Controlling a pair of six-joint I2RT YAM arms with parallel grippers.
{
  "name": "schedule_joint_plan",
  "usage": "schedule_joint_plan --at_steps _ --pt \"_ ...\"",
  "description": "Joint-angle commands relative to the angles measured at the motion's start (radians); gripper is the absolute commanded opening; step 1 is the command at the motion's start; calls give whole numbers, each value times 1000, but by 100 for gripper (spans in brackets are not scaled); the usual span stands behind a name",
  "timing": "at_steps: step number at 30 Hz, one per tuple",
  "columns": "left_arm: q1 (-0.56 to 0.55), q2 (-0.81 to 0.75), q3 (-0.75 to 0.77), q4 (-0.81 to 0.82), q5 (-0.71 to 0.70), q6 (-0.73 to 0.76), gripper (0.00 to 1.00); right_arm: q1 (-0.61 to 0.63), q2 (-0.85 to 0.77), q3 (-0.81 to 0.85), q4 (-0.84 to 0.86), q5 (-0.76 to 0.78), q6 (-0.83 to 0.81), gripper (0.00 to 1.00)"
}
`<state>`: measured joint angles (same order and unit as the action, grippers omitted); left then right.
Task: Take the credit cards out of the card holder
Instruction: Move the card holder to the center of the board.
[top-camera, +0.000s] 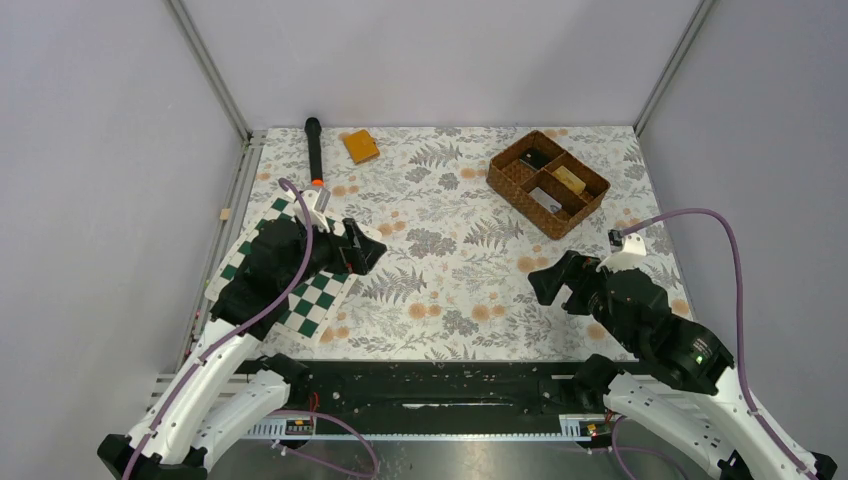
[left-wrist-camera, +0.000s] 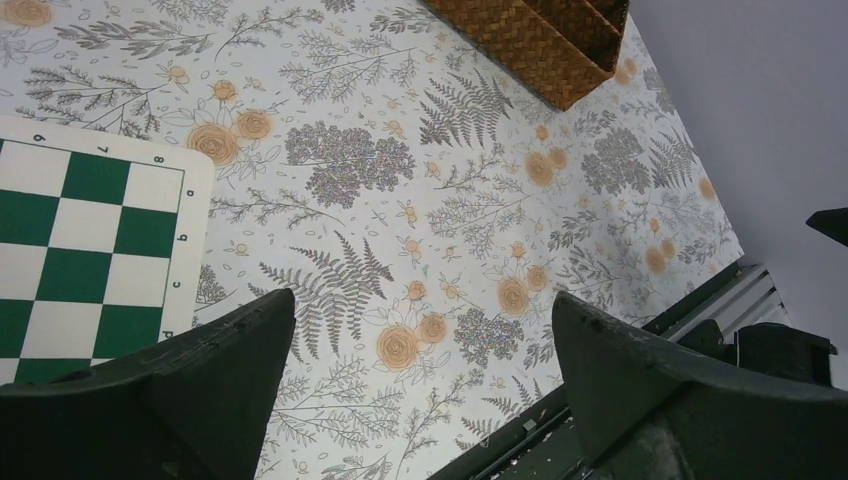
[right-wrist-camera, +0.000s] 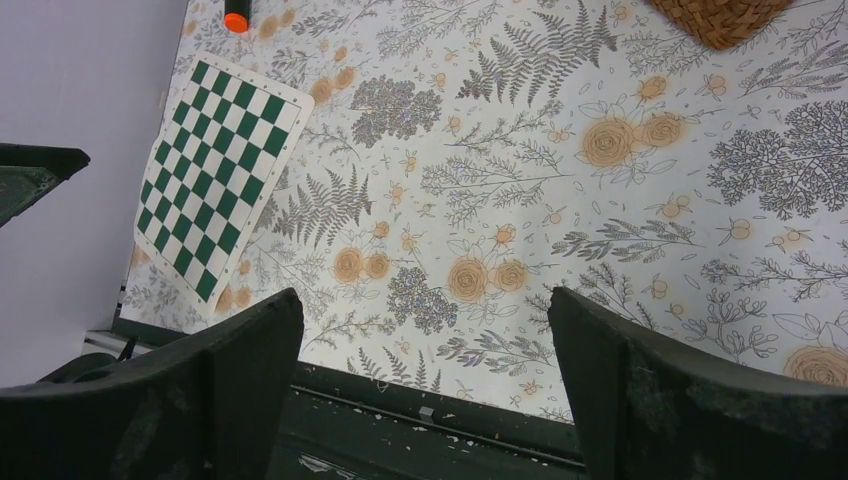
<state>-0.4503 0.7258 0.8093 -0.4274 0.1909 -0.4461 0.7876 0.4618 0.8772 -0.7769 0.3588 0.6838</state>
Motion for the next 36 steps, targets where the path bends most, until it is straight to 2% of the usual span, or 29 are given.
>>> schedule_joint_plan --at_steps 1,5,8,11,14,18,24,27,29,32,34,36 --pt "5 -12 44 5 -44 4 99 9 19 5 37 42 -1 98" --pt "6 18 54 -15 -123 4 98 9 7 8 68 23 -29 99" --pt "6 75 81 -52 -263 -22 97 9 -17 -2 87 24 -45 99" --pt "25 170 178 -122 -393 -64 97 9 -56 -29 109 16 -46 99" --pt "57 306 306 -144 -421 -82 96 9 -98 -47 134 -15 -55 98" --pt "101 528 503 -156 -450 -113 93 9 -171 -97 233 -173 -133 99" --pt "217 793 632 34 -335 -220 89 9 -219 -92 240 -186 -137 99" --pt "304 921 629 195 -184 -328 82 8 -219 -70 221 -180 -130 99" --pt "332 1007 631 314 -144 -376 80 9 -212 -57 219 -183 -129 99" --pt "360 1169 732 316 -124 -440 78 9 -185 -38 213 -185 -127 97" --pt "380 1294 821 293 -84 -497 74 9 -163 -29 206 -185 -126 97" --pt "396 1396 880 337 -22 -552 70 9 -143 -26 203 -183 -126 96"
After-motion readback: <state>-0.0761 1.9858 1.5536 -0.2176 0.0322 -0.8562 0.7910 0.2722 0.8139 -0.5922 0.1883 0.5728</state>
